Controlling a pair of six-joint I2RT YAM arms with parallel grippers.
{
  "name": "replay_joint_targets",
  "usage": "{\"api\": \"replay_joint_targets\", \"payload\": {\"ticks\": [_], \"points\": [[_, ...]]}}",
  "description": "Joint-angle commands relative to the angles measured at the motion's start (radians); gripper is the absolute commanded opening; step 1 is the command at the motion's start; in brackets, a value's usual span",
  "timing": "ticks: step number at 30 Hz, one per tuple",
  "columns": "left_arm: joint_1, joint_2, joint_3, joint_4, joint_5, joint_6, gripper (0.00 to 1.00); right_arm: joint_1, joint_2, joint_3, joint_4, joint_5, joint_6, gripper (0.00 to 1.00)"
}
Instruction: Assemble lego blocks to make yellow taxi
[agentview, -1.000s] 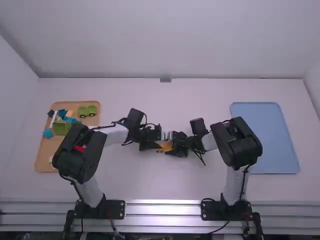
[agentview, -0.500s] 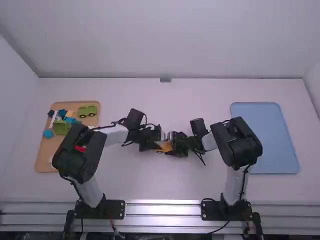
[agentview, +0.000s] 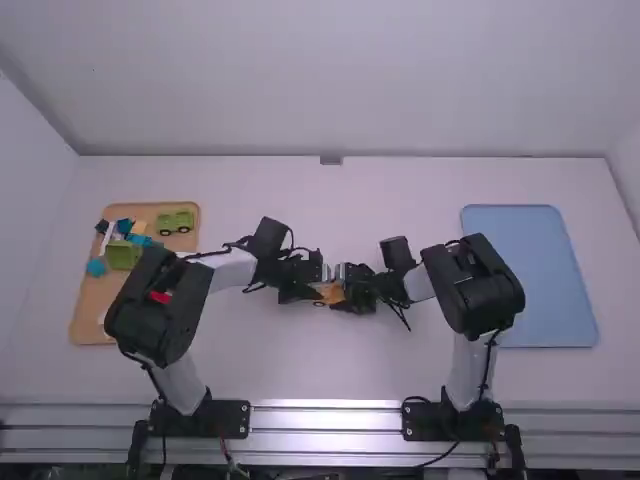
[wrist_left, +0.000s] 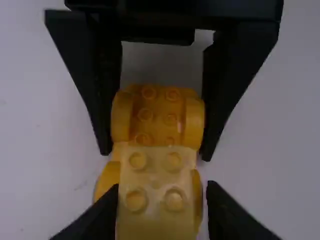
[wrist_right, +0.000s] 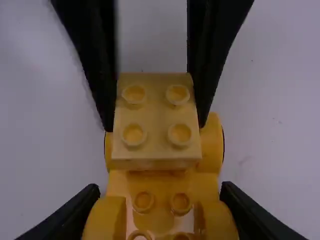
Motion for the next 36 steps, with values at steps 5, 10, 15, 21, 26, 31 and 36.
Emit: {"api": "replay_joint_targets", "payload": {"ticks": [5,10,15,21,26,31,36], "points": [[-0.002,0.004,-0.006,0.010,-0.023,-0.003,0.50,0.006,0.012,-0.010,-0.018,0.013,0.005,0.54],[0.007,0.004,-0.006,0.028,-0.023,-0.003,0.38,0.006,0.012,-0.010,-0.018,0.014,0.005,0.54],[0.001,0.003,-0.006,0.040,-0.031,-0.002,0.24,0.006,0.012,-0.010,-0.018,0.014,0.005,0.54],[0.001,0.003,-0.006,0.050,-0.050,0.004,0.15,0.006,0.012,-0.010,-0.018,0.015,0.009,0.54],[-0.002,0.003,-0.006,0.042,-0.109,0.004,0.17,0.006,0.012,-0.010,-0.017,0.014,0.008,0.54],[-0.002,0.003,-0.006,0.028,-0.113,0.004,0.52,0.006,0.012,-0.010,-0.018,0.014,0.008,0.57],[-0.002,0.001,-0.006,0.035,-0.113,0.004,0.53,0.006,0.012,-0.010,-0.018,0.014,0.009,0.57]]}}
